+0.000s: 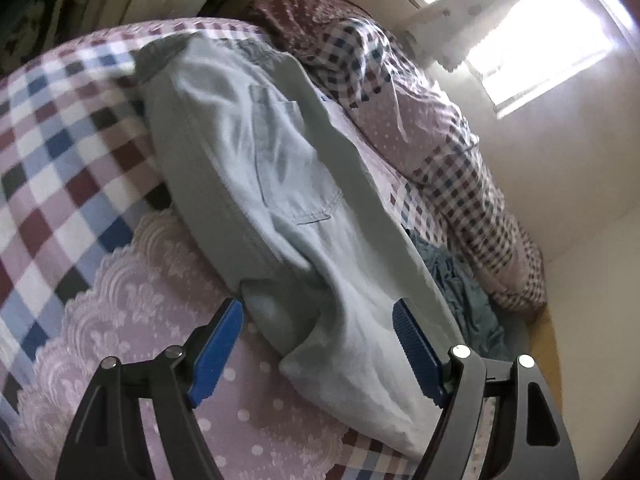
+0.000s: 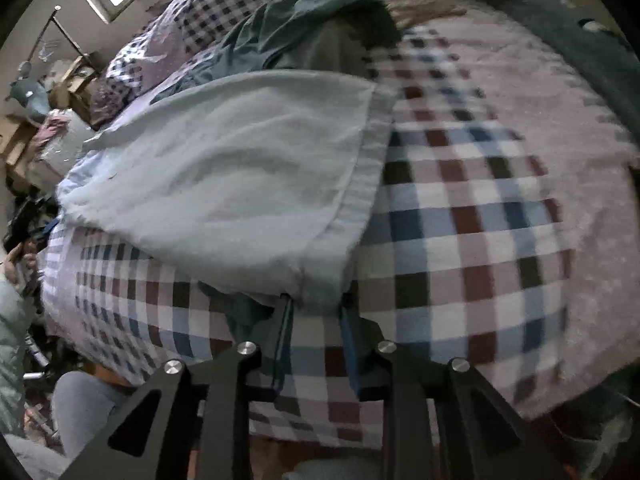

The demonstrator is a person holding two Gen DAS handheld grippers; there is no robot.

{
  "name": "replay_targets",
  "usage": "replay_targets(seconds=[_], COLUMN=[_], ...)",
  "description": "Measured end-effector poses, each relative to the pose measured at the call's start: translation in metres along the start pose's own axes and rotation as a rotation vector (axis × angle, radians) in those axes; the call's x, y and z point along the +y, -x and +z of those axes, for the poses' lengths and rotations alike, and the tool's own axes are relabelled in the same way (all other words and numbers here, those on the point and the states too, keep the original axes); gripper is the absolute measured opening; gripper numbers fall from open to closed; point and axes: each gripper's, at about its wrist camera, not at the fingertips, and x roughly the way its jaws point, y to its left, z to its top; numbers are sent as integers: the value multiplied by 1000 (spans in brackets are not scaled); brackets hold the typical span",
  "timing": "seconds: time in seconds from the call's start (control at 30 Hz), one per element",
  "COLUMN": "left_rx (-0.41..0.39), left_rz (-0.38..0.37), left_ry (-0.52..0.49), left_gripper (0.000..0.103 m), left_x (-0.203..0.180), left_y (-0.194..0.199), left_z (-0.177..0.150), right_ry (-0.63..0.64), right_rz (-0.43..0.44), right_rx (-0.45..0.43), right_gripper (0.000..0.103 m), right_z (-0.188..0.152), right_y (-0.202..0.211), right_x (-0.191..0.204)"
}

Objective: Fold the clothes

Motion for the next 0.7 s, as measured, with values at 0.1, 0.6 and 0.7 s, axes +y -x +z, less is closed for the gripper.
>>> replay_targets(seconds=[0.1, 0.6, 0.7], left_rx=[-5, -155, -126], left_rz=[-1, 23, 6], left_ry=[30, 239, 222], left_gripper=[81, 81, 81], left_x=[16, 108, 105], left_y=[-4, -4, -16], left_z=[-5, 99, 118], right_ry=[-34, 301, 380], right_rz=[-105, 146, 202], right_rx=[-58, -137, -121], right_gripper=[26, 41, 44], right_z=[1, 23, 23], right_y=[27, 27, 5], right_x=[3, 205, 256])
